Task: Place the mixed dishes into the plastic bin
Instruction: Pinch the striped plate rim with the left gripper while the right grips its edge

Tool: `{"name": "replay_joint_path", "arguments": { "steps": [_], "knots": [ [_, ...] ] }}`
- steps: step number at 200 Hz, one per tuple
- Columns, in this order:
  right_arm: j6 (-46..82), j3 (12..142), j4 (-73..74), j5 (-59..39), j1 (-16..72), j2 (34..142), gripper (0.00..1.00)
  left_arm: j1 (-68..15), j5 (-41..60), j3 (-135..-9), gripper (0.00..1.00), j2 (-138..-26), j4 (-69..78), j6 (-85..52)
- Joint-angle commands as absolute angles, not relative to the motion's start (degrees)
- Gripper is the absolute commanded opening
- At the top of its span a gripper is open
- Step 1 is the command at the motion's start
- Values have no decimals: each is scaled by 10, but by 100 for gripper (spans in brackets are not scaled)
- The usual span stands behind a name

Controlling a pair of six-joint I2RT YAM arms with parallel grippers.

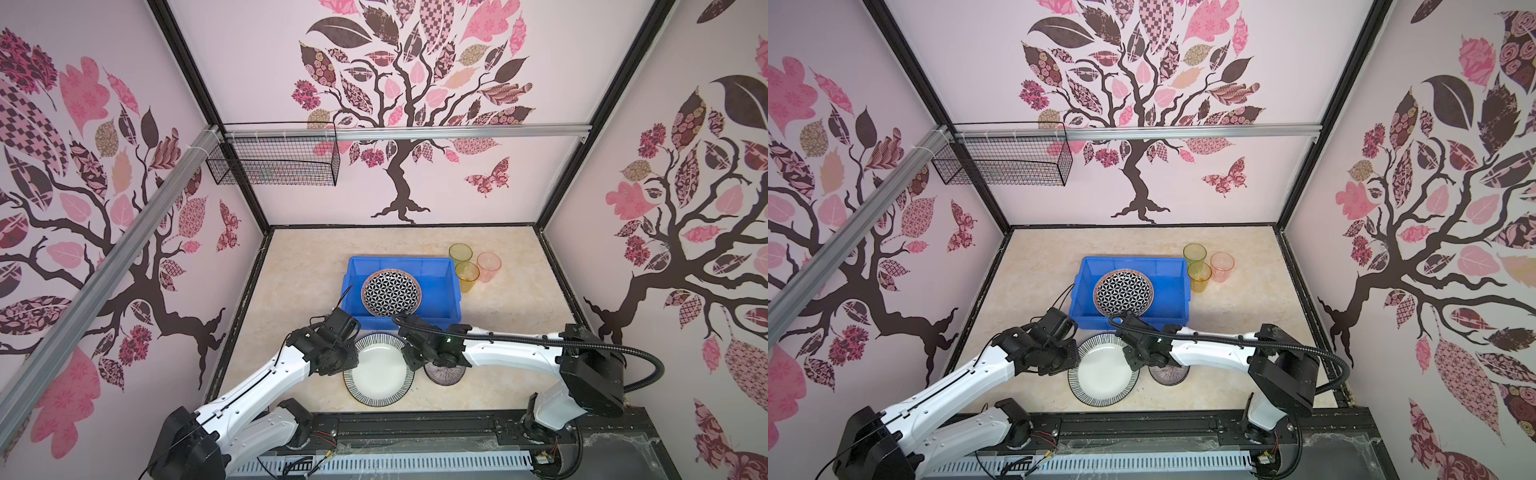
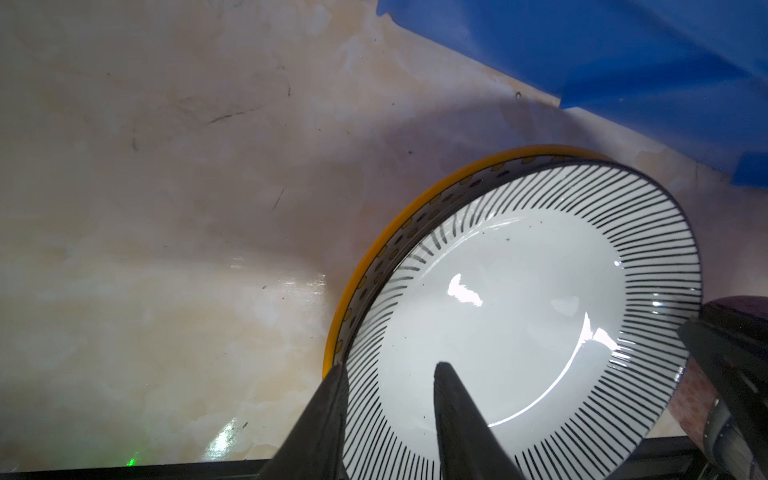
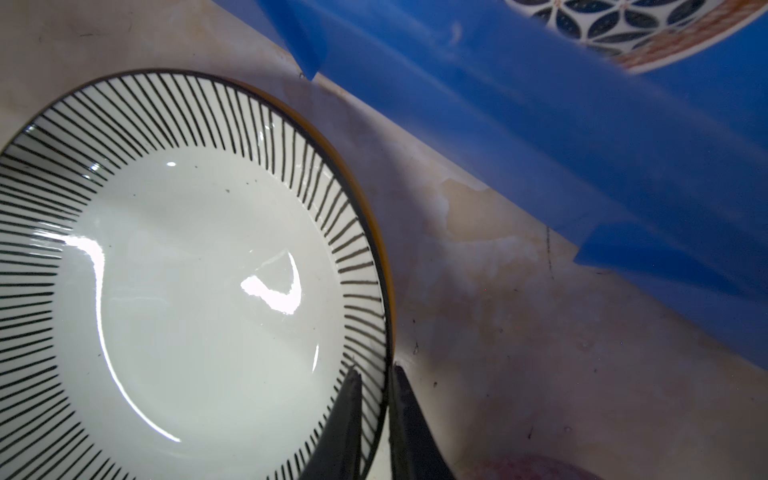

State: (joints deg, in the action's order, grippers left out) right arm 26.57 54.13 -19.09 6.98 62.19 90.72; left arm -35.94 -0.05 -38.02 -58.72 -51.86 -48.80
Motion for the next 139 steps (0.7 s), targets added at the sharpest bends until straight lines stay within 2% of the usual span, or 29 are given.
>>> {"name": "replay_joint_path", "arguments": {
  "steps": [1,37,139],
  "knots": [
    [262,552,-196,58,626,924,16,-361,-18,-365,39,-571,-518,-502],
    [264,550,-191,45,626,930,16,-361,-44,-359,46,-552,-543,-522],
    [271,544,-183,22,626,945,16,-365,0,-318,48,-537,-507,-544]
  ]
}}
